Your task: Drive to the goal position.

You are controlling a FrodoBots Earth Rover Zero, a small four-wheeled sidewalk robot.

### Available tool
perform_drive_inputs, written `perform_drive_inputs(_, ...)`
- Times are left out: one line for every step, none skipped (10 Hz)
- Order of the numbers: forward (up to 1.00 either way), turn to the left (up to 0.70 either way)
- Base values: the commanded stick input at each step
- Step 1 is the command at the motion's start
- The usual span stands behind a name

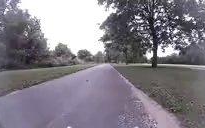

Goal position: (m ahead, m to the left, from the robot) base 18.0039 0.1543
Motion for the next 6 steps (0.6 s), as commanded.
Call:
perform_drive_inputs(0.70,0.00)
perform_drive_inputs(0.70,0.00)
perform_drive_inputs(0.70,0.00)
perform_drive_inputs(0.70,0.00)
perform_drive_inputs(0.70,0.00)
perform_drive_inputs(0.70,0.00)
